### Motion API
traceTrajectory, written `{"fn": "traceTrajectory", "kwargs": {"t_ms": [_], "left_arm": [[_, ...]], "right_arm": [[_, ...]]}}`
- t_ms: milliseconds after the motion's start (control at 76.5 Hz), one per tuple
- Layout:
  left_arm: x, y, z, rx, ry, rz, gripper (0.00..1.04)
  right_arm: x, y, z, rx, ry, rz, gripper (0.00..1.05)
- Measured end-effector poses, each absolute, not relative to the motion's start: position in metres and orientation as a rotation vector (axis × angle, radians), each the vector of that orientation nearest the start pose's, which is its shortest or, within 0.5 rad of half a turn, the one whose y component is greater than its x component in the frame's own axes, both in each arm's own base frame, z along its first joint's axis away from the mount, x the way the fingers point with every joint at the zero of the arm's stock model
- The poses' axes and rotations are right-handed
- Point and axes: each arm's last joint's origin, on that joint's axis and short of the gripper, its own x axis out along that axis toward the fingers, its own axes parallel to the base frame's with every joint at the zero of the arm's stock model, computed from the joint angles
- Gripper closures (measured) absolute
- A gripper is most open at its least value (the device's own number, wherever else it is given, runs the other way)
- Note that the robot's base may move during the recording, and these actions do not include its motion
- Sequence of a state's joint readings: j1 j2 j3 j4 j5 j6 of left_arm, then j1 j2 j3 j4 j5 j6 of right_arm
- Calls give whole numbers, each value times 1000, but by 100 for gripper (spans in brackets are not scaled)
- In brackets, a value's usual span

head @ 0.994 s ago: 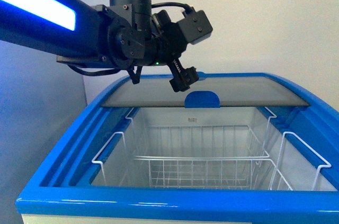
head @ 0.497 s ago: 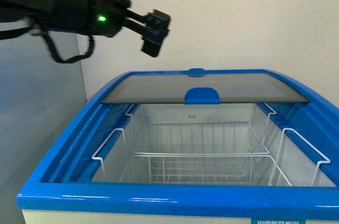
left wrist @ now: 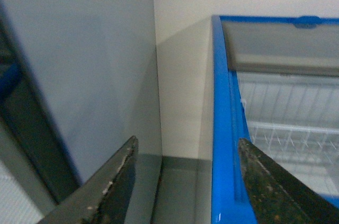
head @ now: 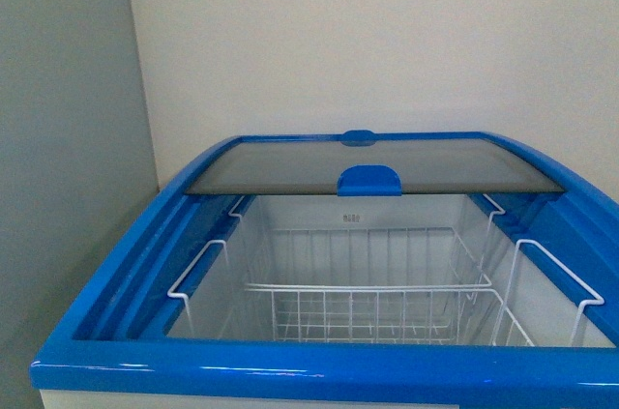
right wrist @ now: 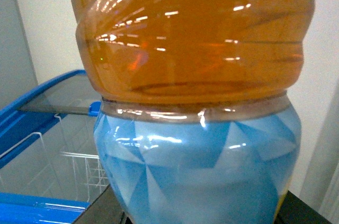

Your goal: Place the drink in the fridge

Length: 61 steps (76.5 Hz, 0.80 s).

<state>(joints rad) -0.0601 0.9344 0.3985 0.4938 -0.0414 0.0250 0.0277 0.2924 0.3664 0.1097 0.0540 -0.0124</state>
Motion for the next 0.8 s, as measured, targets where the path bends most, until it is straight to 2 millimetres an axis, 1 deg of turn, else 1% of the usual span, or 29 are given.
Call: {"fn": "traceTrajectory", "kwargs": {"t_ms": [26, 52, 92, 157, 170, 301, 327, 392, 445, 497, 562, 575, 589, 602, 654, 680, 719, 798], "left_arm": [[191, -7, 232, 22, 51, -19, 53], [174, -3, 222, 16, 57, -3, 60], [158, -1, 213, 10, 30, 4, 70], [152, -1, 211, 9, 7, -3, 79], [150, -1, 211, 9, 2, -6, 83], [144, -1, 203, 9, -1, -5, 102], [142, -1, 200, 6, 2, -5, 102], [139, -1, 196, 5, 3, -5, 102], [136, -1, 194, 5, 2, -5, 102], [135, -1, 192, 5, 1, -5, 102], [131, -1, 189, 5, 1, -5, 102], [131, -1, 189, 5, -1, -4, 102], [130, -1, 187, 5, 1, -5, 102], [130, -1, 187, 5, 0, -5, 102], [127, -1, 184, 5, 2, -4, 102], [125, -1, 182, 5, 2, -4, 102], [124, -1, 181, 5, 2, -5, 102], [122, -1, 180, 5, 0, -5, 102]], "right_arm": [[102, 1, 275, -5, -183, -27, 68], [102, 1, 275, -5, -183, -22, 68], [102, 1, 275, -5, -183, -21, 68], [102, 1, 275, -6, -183, -22, 68], [102, 1, 275, -6, -183, -22, 68], [103, 1, 275, -2, -167, -34, 68], [104, 0, 276, 10, -85, -63, 68], [103, -3, 282, 2, 66, -58, 68], [104, -8, 286, -2, 160, -44, 68], [108, -12, 288, -5, 202, -19, 68], [121, -23, 302, -35, 202, 23, 68], [124, -25, 302, -35, 210, 21, 68], [128, -27, 310, -57, 190, 38, 68], [130, -28, 313, -67, 185, 44, 68], [150, -36, 334, -149, 156, 101, 68], [161, -39, 341, -199, 155, 134, 68], [171, -41, 346, -251, 161, 168, 68], [196, -43, 345, -359, 176, 223, 68]]}}
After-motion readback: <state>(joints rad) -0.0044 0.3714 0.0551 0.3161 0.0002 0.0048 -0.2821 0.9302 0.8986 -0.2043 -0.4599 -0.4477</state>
